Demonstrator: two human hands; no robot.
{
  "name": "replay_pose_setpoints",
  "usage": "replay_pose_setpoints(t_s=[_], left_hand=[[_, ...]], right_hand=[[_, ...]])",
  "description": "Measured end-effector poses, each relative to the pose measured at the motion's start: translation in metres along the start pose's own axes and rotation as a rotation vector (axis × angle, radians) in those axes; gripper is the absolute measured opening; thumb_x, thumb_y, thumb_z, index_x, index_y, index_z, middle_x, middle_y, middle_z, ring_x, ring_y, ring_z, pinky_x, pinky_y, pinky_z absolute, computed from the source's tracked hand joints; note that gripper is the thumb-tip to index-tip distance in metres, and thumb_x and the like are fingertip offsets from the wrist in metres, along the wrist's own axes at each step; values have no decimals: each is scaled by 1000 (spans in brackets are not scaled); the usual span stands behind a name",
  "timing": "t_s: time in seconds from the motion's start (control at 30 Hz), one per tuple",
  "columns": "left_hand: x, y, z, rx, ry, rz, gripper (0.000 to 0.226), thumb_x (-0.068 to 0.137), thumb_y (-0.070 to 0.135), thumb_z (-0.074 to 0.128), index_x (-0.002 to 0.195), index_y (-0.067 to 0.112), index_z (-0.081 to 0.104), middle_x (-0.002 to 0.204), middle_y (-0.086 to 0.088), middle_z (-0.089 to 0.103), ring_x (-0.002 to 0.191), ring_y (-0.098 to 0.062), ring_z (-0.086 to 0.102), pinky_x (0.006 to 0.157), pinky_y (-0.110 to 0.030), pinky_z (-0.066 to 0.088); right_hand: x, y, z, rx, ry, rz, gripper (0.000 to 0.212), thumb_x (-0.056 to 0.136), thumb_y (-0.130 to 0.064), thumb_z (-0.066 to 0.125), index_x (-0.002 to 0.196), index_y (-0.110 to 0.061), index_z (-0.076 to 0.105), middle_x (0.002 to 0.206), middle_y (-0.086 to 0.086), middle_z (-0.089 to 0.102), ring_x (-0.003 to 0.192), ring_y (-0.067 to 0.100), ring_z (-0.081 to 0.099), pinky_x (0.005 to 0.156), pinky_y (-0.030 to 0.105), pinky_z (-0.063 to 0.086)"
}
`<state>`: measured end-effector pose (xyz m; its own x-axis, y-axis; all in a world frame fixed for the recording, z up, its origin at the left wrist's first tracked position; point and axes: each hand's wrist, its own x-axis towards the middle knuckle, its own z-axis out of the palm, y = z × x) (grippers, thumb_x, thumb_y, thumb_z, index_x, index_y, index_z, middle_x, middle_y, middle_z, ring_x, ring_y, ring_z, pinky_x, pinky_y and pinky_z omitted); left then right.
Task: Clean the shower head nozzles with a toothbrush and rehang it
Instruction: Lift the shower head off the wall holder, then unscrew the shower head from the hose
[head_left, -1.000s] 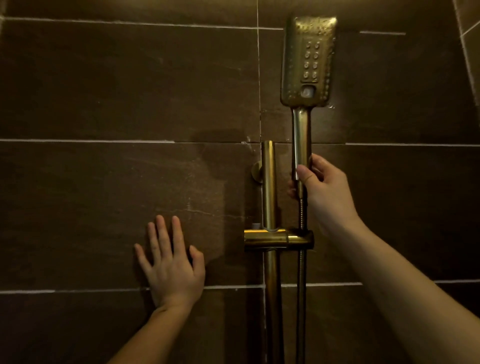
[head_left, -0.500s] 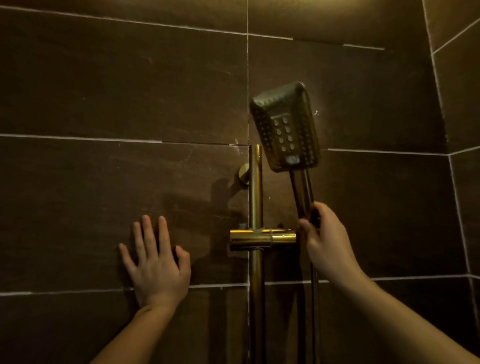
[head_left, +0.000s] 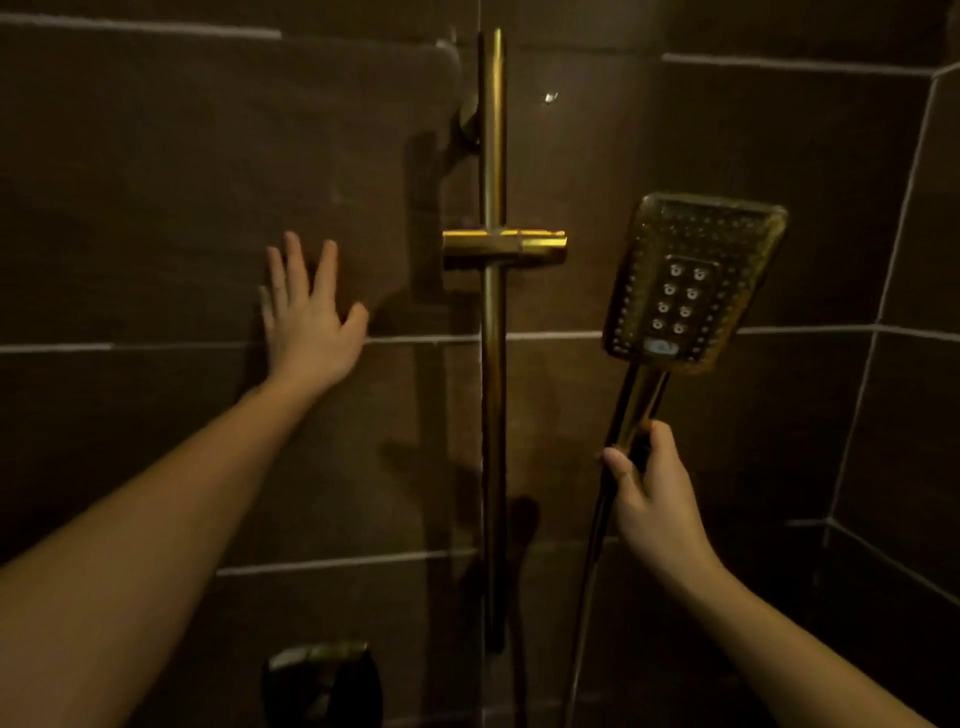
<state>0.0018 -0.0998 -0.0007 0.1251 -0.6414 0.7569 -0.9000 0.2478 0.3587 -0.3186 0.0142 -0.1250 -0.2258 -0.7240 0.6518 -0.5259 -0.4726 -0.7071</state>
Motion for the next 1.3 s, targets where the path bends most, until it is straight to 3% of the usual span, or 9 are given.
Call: replay_pose_setpoints(t_s=[0.17, 0.3, 0.47, 0.6, 0.7, 0.83, 0.93, 1.13, 1.3], left_hand=[[-150, 13, 7, -497, -212, -20, 63, 97, 18, 58, 154, 28, 32, 158, -3, 34, 146, -18, 31, 120, -38, 27], [-265, 47, 18, -698, -702, -53, 69, 80, 26, 70, 144, 36, 44, 141, 4, 52, 130, -8, 50, 109, -42, 46], [-385, 55, 22, -927, -1250, -546, 75, 71, 33, 86, 138, 30, 52, 127, 8, 69, 120, -10, 63, 110, -46, 44], [-464, 70, 14, -1140, -1095, -797, 38, 84, 12, 77, 121, 10, 70, 120, -2, 74, 118, -17, 66, 112, -44, 43], [-493, 80, 13, -1321, -1007, -948, 23, 97, 12, 59, 114, 1, 70, 101, -18, 74, 101, -31, 71, 100, -43, 53], [-514, 86, 22, -1301, -766, -1266, 22, 93, 23, 66, 78, 6, 65, 49, -5, 49, 47, -17, 51, 67, -39, 55], [-523, 87, 23, -1348, -589, -1391, 20, 93, 22, 64, 78, 9, 61, 50, 2, 34, 44, -11, 34, 52, -29, 39], [-527, 86, 7, -1573, -648, -1345, 5, 89, 16, 67, 85, 12, 67, 58, 1, 43, 52, -13, 44, 60, -30, 44], [-519, 83, 1, -1907, -838, -1050, 42, 70, 32, 82, 104, 8, 75, 71, -7, 66, 71, -21, 66, 63, -32, 54]], right_hand=[[-89, 18, 3, 71, -232, 101, 25, 97, -14, 55, 116, -30, 49, 106, -15, 63, 100, -6, 61, 77, 14, 51], [-179, 41, -1, 126, -481, 258, 29, 98, -14, 55, 120, -33, 50, 113, -16, 64, 106, -7, 59, 85, 12, 48], [-276, 63, -19, 251, -744, 436, 35, 98, -13, 55, 125, -35, 50, 120, -24, 62, 117, -10, 54, 100, 16, 44], [-332, 62, -32, 342, -973, 441, 54, 98, -19, 54, 138, -43, 26, 145, -28, 32, 130, -22, 30, 105, 4, 24], [-368, 60, -28, 329, -1067, 475, 62, 98, -29, 56, 144, -46, 19, 147, -23, 37, 127, -10, 40, 108, 21, 33], [-398, 54, -25, 343, -953, 724, 58, 86, -12, 68, 134, -36, 47, 114, -8, 66, 98, 9, 64, 83, 33, 54], [-413, 54, -32, 318, -929, 832, 15, 85, -7, 70, 94, -10, 59, 72, -2, 60, 67, 13, 58, 60, 21, 47], [-407, 51, -43, 481, -1074, 1032, 33, 81, -18, 76, 61, -20, 51, 45, -2, 39, 32, 11, 31, 35, 22, 22], [-378, 41, -47, 600, -1321, 1153, 34, 87, -25, 69, 61, -22, 47, 45, -5, 34, 32, 7, 27, 39, 24, 13]])
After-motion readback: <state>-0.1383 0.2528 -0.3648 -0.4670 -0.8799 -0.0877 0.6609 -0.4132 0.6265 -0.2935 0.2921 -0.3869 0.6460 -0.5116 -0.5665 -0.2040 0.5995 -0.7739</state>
